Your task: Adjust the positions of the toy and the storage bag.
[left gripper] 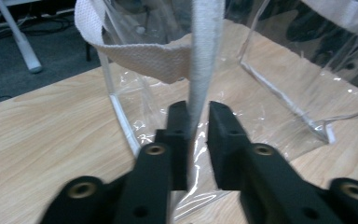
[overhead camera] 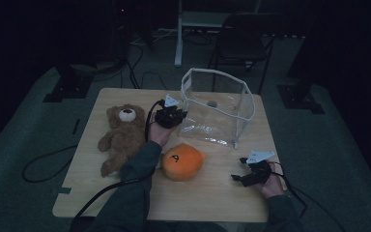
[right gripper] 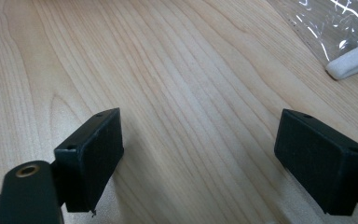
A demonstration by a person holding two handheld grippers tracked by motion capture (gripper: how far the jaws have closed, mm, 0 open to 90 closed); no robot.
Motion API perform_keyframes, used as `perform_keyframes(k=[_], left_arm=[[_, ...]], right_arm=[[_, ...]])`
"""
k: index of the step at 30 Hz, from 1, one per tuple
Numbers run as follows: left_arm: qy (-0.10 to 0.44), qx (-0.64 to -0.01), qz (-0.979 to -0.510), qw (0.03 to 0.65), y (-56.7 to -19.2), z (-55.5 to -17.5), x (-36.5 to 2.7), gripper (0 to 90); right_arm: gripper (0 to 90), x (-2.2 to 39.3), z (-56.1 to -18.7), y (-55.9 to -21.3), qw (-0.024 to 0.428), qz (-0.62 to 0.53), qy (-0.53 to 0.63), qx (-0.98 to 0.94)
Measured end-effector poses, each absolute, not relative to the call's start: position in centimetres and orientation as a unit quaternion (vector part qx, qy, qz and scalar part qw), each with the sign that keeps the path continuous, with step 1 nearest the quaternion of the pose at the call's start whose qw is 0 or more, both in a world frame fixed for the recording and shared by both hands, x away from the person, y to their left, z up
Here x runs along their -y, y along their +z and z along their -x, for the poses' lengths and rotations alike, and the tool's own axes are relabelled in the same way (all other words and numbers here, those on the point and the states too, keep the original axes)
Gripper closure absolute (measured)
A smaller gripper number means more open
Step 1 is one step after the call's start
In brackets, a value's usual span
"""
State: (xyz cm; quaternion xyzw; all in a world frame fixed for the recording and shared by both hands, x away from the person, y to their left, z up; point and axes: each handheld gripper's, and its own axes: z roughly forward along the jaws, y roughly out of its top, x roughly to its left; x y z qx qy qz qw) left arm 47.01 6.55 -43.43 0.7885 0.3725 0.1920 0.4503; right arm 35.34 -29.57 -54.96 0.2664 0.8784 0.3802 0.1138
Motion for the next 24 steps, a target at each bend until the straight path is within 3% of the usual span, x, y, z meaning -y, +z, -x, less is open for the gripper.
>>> perform_keyframes(k=[4, 24], left_arm=[[0.2, -0.364, -0.793, 0.446, -43.4, -46.6, -6.6, 86.7], [0.205, -0.37, -0.789, 0.445, -43.4, -39.2, -11.0, 86.9]], right_arm=[[14.7, 29.6, -35.3, -55.0, 0.114, -0.267, 0.38, -0.878], [14.7, 29.6, -35.3, -55.0, 0.113, -0.267, 0.38, -0.878]])
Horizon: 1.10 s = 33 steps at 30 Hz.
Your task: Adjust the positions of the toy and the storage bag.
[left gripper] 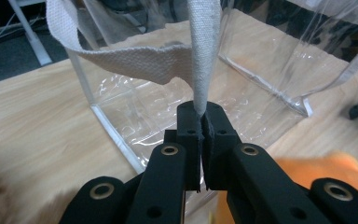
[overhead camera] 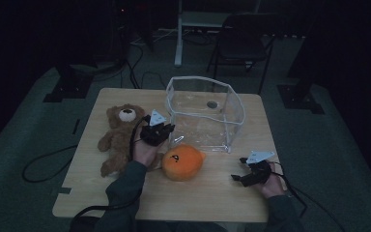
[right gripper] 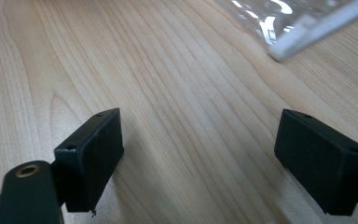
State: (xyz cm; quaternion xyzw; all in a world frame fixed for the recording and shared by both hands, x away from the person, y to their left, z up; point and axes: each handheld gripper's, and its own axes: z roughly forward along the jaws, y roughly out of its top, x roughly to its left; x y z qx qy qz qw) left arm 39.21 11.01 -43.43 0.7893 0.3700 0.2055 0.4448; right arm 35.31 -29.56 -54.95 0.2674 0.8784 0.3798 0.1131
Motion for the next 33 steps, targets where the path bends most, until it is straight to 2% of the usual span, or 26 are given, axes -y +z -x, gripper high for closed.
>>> perform_keyframes(k=[19, 33], left_arm=[[0.192, -0.384, -0.786, 0.444, -43.2, -33.3, -18.4, 86.9], [0.171, -0.375, -0.797, 0.442, -42.9, -31.8, -21.4, 86.9]], right_arm=[[14.7, 29.6, -35.3, -55.0, 0.113, -0.267, 0.381, -0.878], [14.8, 29.6, -35.3, -55.0, 0.114, -0.268, 0.38, -0.878]])
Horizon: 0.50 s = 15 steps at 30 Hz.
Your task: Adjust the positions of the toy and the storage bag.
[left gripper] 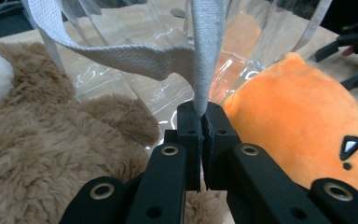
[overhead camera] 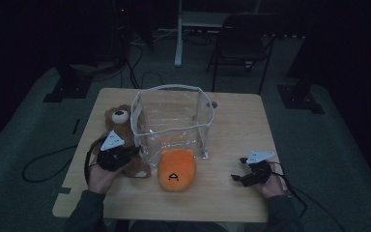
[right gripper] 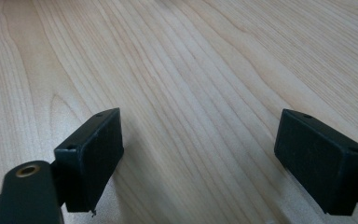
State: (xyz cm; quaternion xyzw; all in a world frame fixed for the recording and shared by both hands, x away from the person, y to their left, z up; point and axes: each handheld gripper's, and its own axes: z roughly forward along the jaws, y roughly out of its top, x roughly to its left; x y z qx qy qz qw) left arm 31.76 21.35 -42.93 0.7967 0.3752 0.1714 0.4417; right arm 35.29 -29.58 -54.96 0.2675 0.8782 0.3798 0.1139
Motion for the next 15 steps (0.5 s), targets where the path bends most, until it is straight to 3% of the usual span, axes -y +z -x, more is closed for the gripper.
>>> perform_keyframes(k=[6, 12, 15], left_arm=[[0.165, -0.374, -0.802, 0.435, -43.05, -32.32, -20.89, 85.0], [0.161, -0.38, -0.797, 0.441, -43.08, -32.42, -21.32, 67.7], [0.169, -0.386, -0.791, 0.443, -42.68, -32.5, -21.83, 63.2]], right_arm=[[14.7, 29.58, -35.28, -54.96, 0.114, -0.268, 0.38, -0.878], [14.7, 29.58, -35.29, -54.96, 0.115, -0.268, 0.38, -0.878], [14.7, 29.58, -35.28, -54.95, 0.114, -0.268, 0.38, -0.878]])
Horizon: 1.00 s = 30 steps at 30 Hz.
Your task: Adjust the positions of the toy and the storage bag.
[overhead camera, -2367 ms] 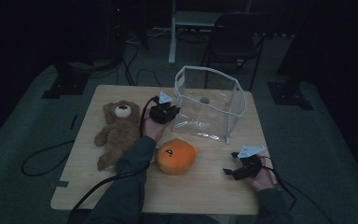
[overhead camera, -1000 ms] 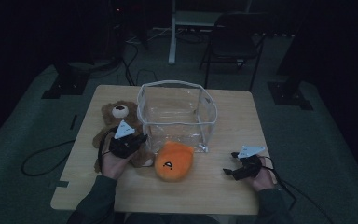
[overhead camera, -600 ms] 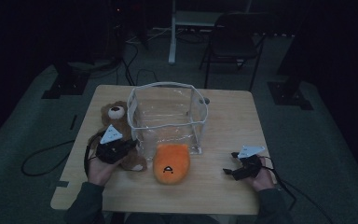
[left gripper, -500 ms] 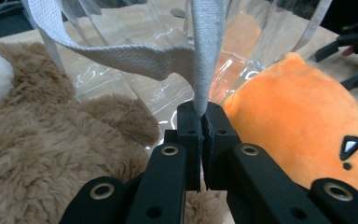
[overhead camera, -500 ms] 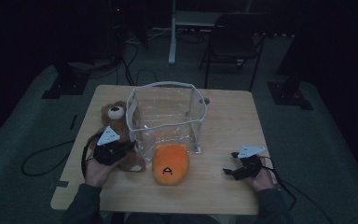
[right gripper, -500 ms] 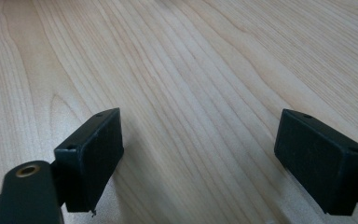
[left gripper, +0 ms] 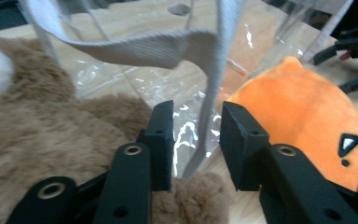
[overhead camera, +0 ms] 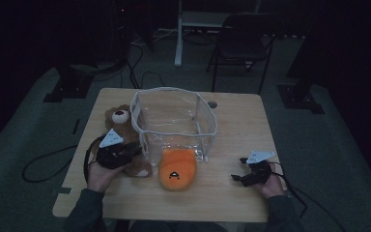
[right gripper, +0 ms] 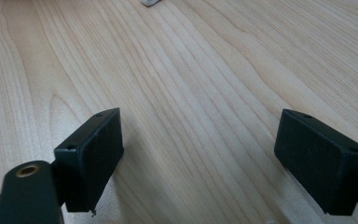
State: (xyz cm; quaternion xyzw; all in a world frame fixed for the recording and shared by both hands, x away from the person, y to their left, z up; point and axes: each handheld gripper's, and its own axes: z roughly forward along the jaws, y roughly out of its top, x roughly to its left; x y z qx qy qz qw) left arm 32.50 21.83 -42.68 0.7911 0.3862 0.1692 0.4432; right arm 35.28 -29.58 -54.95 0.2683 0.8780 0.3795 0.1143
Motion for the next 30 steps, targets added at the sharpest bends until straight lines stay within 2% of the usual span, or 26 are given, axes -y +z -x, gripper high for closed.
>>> perform_keyframes(k=[14, 30], left_arm=[[0.206, -0.433, -0.766, 0.428, -41.6, -35.7, -24.2, 52.7], [0.218, -0.467, -0.75, 0.415, -41.5, -38.8, -25.5, 50.1]], right_arm=[[14.7, 29.6, -35.3, -55.0, 0.115, -0.269, 0.38, -0.878], [14.7, 29.6, -35.3, -55.0, 0.116, -0.271, 0.379, -0.877]])
